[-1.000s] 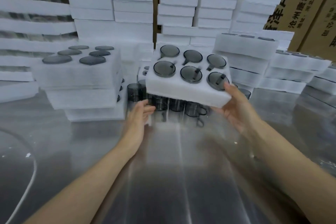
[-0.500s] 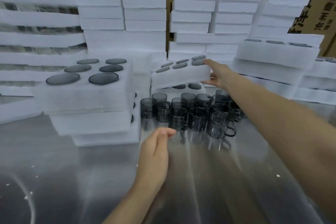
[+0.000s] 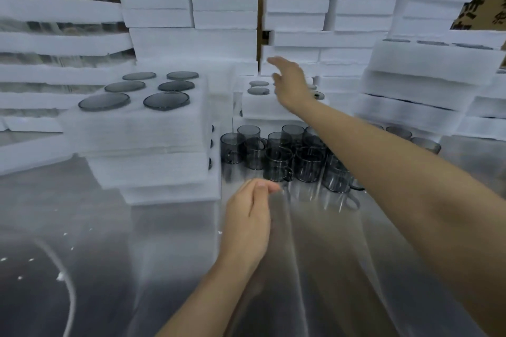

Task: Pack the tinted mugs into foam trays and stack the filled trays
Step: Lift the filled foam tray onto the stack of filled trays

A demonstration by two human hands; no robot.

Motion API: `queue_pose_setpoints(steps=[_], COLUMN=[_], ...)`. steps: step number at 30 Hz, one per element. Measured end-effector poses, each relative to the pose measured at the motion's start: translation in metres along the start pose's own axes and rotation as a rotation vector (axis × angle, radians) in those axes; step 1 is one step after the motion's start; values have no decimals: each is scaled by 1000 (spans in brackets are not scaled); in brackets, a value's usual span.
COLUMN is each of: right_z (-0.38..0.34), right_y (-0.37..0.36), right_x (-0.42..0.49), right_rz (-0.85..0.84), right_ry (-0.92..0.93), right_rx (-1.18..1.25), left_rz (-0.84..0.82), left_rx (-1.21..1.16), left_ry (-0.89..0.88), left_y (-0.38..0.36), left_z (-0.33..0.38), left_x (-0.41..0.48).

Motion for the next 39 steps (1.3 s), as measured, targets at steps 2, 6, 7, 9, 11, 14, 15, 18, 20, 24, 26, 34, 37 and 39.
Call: queue_pose_setpoints(steps=[2,6,7,9,11,14,15,18,20,24,26,34,37,39], right_z=[-34,-63,-63,-60,-56,-52,-50,-50,-55,-71,-83,-121,-118,-101], right_y=[-39,-89,-98,-110,-112,-98,-90,-66,-48,2,34,143,168,174], right_x=[3,11,12,14,17,23,24,22,14,-24,-58,-213,-267,-297], right_rz=[-194,-369,-392,-401,-330,-137,-78,52,123,246,288,231,187,136], right_ry=[115,203,190,172,175,123,99,65,63,113,196,483,597,610], right_rx=[12,-158,-193,-289,-372,-305,-236,28,151,282,318,137,-37,-121], left_rz=[-8,-16,-21,-23,-17,-17,-22,-35,-34,-42,-36,20,72,43], left_rx=[23,84,93,92,77,77,75,73,77,55,31,-91,-205,-369], left_ry=[1,-12,-18,-26,-27,-42,-47,-36,-26,-4,7,114,300,374], left_y=[0,1,1,2,3,3,3,1,1,1,1,5,11,12], left_z=[-1,0,1,3,5,7,7,3,2,-3,-5,-3,-18,-22], left_x=[0,-1,-2,-2,-2,-3,-3,-1,0,2,4,3,0,-2])
Point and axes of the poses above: each hand's wrist, its own x-axis towards the middle knuckle, its own y-axis out of the back of the hand, z = x × y, the point moved 8 cm from there along x, towards the middle knuckle, and after that the axes turned 13 degrees about x, right-handed, at the moved point
